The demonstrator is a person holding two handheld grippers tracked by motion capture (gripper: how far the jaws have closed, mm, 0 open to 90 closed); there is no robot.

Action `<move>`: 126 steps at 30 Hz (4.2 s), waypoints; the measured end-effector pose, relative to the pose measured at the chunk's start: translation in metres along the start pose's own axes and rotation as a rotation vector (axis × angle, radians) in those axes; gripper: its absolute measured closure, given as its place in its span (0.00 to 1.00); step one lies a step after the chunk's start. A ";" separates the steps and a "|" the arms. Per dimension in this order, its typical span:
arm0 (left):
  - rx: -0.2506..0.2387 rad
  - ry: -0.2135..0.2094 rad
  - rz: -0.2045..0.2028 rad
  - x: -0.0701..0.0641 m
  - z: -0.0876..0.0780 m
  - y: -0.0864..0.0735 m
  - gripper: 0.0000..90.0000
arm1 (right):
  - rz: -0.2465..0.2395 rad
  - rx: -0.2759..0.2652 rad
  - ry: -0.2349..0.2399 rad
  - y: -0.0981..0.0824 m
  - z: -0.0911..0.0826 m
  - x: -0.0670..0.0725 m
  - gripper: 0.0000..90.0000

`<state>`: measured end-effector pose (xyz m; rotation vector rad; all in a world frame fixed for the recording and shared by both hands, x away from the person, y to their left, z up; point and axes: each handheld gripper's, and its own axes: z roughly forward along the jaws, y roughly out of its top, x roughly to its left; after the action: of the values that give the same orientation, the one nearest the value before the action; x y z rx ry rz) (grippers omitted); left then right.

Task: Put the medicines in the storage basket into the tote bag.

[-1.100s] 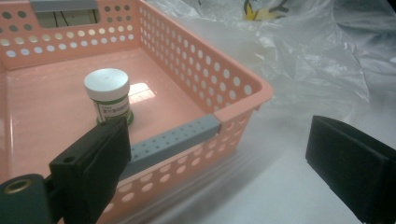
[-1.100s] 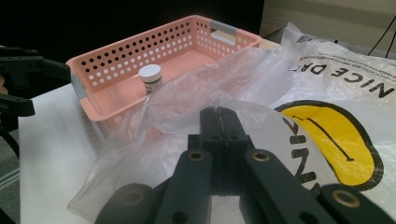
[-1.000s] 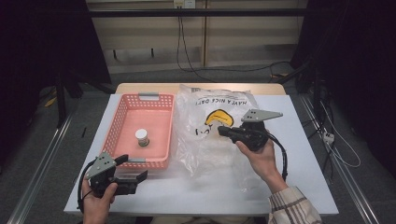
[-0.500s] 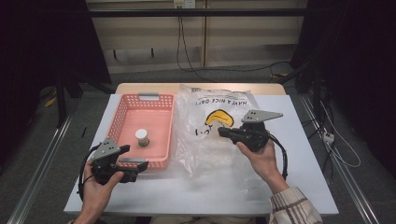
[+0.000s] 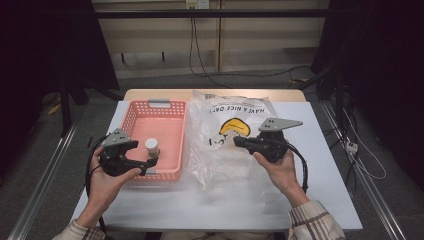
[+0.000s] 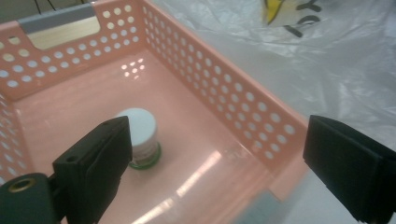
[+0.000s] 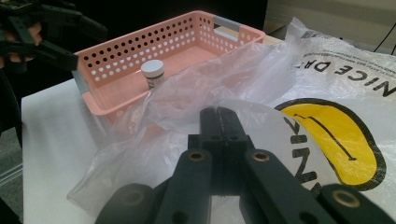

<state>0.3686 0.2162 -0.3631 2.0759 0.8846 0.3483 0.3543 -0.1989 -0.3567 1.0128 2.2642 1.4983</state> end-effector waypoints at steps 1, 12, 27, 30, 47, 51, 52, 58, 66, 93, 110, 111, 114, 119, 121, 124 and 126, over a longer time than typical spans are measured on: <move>0.021 0.000 0.003 0.003 0.002 0.002 0.10 | 0.003 -0.001 -0.001 0.000 0.000 0.000 1.00; 0.106 0.035 0.008 0.028 0.032 0.014 0.13 | 0.003 0.002 -0.001 0.000 0.001 0.000 1.00; 0.244 0.093 -0.043 0.049 0.065 0.018 0.25 | 0.000 0.003 -0.001 0.000 0.000 0.000 1.00; 0.257 0.092 -0.049 0.054 0.068 0.020 0.30 | -0.001 0.005 -0.001 -0.001 0.001 0.000 1.00; 0.402 0.053 -0.012 0.058 0.092 0.018 0.55 | 0.004 0.006 -0.012 0.000 0.000 -0.001 1.00; 0.406 0.062 -0.007 0.057 0.092 0.019 0.56 | 0.006 0.011 -0.013 -0.001 0.001 -0.001 1.00; 0.406 0.068 -0.005 0.058 0.091 0.019 0.56 | 0.007 0.010 -0.014 -0.001 0.001 -0.001 1.00; 0.345 0.060 -0.008 0.059 0.083 0.021 0.57 | 0.006 0.011 -0.014 -0.001 0.001 -0.001 1.00; 0.226 0.061 -0.022 0.053 0.063 0.028 0.57 | 0.010 0.013 -0.013 -0.002 0.003 -0.003 1.00; 0.060 0.005 0.000 0.015 0.032 0.040 0.57 | 0.011 0.020 -0.019 -0.004 0.005 -0.003 1.00; -0.021 -0.051 0.009 -0.018 0.021 0.038 0.57 | 0.003 0.017 -0.014 -0.003 0.005 -0.002 1.00; -0.021 -0.055 0.013 -0.020 0.021 0.038 0.57 | 0.004 0.017 -0.015 -0.003 0.005 -0.002 1.00; -0.021 -0.093 0.029 -0.025 0.021 0.039 0.57 | 0.002 0.016 -0.016 -0.003 0.004 -0.002 1.00; -0.041 -0.125 0.048 -0.036 0.020 0.041 0.57 | -0.002 0.017 -0.013 -0.003 0.005 -0.001 1.00; -0.042 -0.134 0.054 -0.039 0.018 0.042 0.57 | -0.003 0.016 -0.012 -0.003 0.006 -0.001 1.00; -0.061 -0.140 0.066 -0.044 0.015 0.044 0.57 | -0.006 0.019 -0.012 -0.003 0.007 0.000 1.00; -0.071 -0.137 0.063 -0.048 0.014 0.044 0.57 | -0.004 0.020 -0.011 -0.003 0.007 0.000 1.00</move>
<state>0.3623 0.1568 -0.3337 2.0392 0.7172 0.2638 0.3571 -0.1948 -0.3628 1.0197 2.2767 1.4673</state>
